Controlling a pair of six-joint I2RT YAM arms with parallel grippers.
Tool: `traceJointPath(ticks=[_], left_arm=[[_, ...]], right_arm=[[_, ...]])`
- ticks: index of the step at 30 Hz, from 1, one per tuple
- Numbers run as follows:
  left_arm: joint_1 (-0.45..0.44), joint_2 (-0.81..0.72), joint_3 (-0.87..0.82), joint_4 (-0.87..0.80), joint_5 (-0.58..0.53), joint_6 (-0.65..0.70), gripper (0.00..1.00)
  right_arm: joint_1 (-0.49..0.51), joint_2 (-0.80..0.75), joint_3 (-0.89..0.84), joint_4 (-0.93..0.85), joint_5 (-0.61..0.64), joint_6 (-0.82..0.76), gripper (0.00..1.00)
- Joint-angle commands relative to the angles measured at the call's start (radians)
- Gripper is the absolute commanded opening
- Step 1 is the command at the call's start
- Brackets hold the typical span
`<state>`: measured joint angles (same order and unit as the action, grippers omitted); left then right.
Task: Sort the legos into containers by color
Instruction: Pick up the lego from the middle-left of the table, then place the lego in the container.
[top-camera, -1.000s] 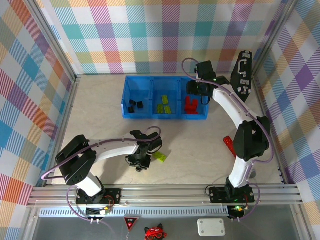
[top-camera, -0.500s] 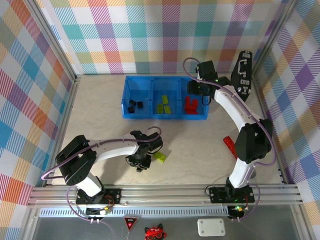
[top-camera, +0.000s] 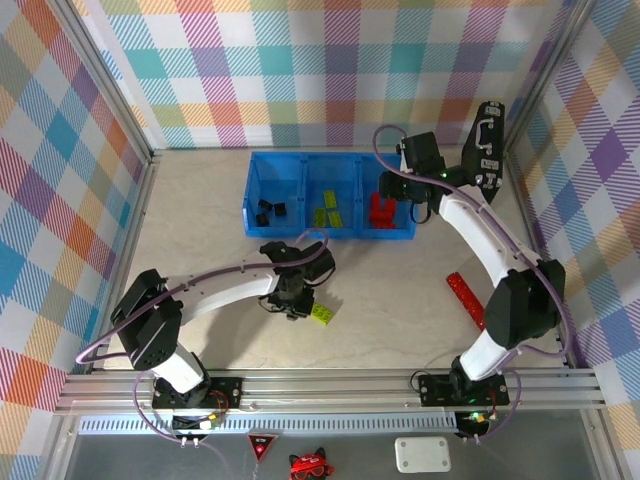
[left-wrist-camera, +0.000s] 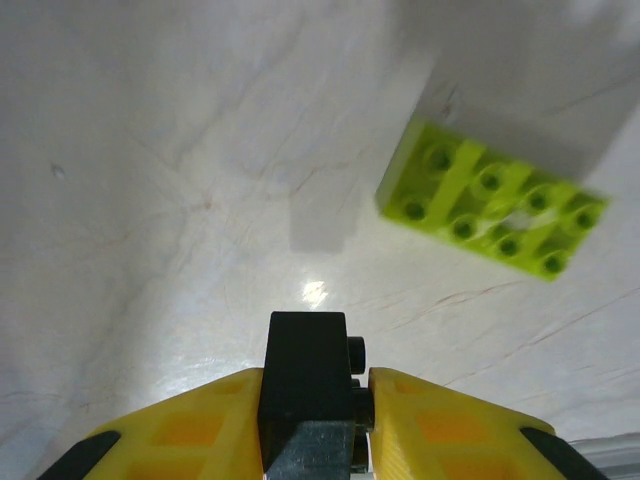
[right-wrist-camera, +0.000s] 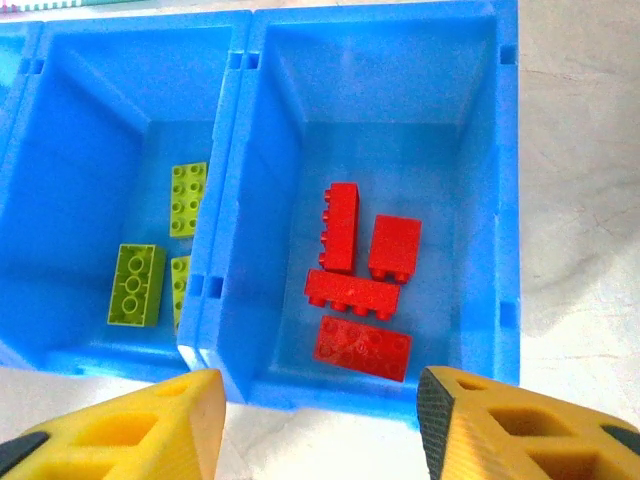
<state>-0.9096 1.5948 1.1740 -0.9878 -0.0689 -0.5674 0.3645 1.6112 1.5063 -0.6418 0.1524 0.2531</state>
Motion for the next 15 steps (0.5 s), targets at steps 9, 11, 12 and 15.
traceJointPath(ticks=[9,11,12,15], left_arm=[[0.183,0.049,0.243,-0.1,-0.057,0.131,0.3],[0.223,0.059,0.271,-0.094,-0.059,0.156,0.3],[0.245,0.067,0.289,-0.094,-0.061,0.167,0.3],[0.307,0.094,0.347,-0.096,-0.076,0.192,0.3]], right_arm=[[0.014,-0.219,-0.182,-0.039,-0.016,0.043,0.54],[0.019,-0.245,-0.199,-0.051,-0.019,0.049,0.54],[0.023,-0.258,-0.205,-0.055,-0.022,0.054,0.54],[0.038,-0.286,-0.224,-0.065,-0.026,0.073,0.54]])
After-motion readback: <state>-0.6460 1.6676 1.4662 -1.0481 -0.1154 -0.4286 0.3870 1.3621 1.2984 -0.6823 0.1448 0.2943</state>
